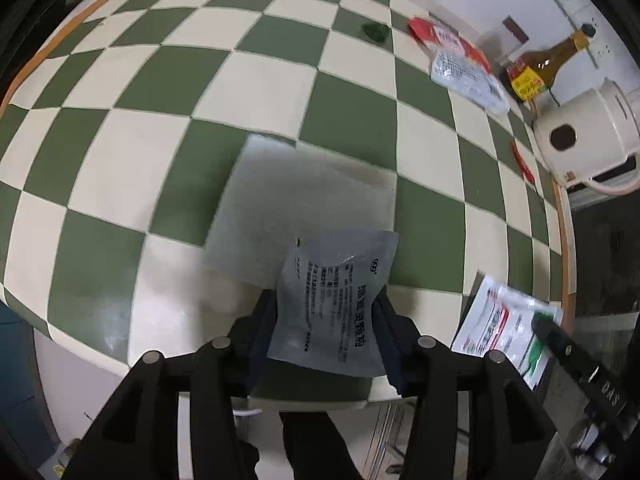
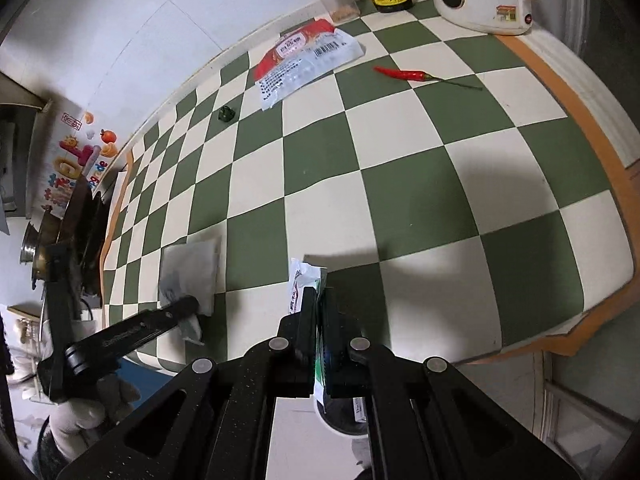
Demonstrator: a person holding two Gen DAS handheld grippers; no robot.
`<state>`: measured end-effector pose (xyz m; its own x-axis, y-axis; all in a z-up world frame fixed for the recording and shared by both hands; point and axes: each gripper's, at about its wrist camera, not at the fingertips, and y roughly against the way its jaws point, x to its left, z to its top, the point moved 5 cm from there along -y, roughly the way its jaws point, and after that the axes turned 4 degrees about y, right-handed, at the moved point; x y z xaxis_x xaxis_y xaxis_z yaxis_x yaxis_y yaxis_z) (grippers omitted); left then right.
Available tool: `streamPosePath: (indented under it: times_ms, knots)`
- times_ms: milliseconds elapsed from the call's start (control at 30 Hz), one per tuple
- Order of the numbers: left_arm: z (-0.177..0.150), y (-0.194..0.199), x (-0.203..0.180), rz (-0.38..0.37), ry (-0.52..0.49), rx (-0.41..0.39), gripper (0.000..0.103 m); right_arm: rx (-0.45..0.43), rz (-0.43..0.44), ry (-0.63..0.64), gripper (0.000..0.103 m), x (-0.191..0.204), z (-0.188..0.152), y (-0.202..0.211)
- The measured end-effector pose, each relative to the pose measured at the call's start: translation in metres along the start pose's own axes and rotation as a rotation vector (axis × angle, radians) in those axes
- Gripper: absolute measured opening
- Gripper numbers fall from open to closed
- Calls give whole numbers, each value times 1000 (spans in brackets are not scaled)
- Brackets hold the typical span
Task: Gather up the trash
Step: 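Lower both sachets into the trash bin and open both tools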
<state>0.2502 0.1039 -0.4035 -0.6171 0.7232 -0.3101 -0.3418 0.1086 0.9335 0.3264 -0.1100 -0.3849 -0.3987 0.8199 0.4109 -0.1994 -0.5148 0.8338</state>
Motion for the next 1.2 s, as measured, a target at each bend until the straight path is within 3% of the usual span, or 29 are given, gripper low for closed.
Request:
streamPosePath:
  times_ms: [67, 100, 133, 267, 433, 533, 667, 767, 867, 1033, 1200]
  knots:
    - [-5, 6, -2, 29, -1, -34, 43, 1, 11, -15, 3, -7, 5, -1]
    - [-8, 9, -3, 56, -10, -60, 27, 1, 18, -25, 3, -10, 6, -1]
    - [-10, 13, -4, 79, -20, -78, 19, 2, 22, -28, 3, -11, 8, -1]
    - [-26, 39, -5, 146, -56, -159, 15, -1, 46, -30, 3, -14, 10, 6]
    - [-58, 81, 5, 170, -92, -227, 15, -27, 95, 1, 3, 4, -10, 35]
    - [-89, 98, 12, 161, -95, -217, 15, -35, 118, 38, 3, 19, -39, 57]
    - [-135, 92, 28, 143, -110, -159, 15, -2, 92, 81, 3, 32, -112, 70]
    - [-170, 58, 54, 132, -119, -84, 15, 58, 4, 111, 3, 30, -177, 46]
    - [-200, -4, 88, 127, -98, 38, 15, 147, -59, 70, 3, 14, -235, -3]
    - [-232, -139, 148, 144, -36, 214, 18, 305, -126, -17, 3, -25, -322, -135]
    - [-245, -255, 193, 178, -29, 285, 19, 372, -167, -29, 3, -60, -377, -270]
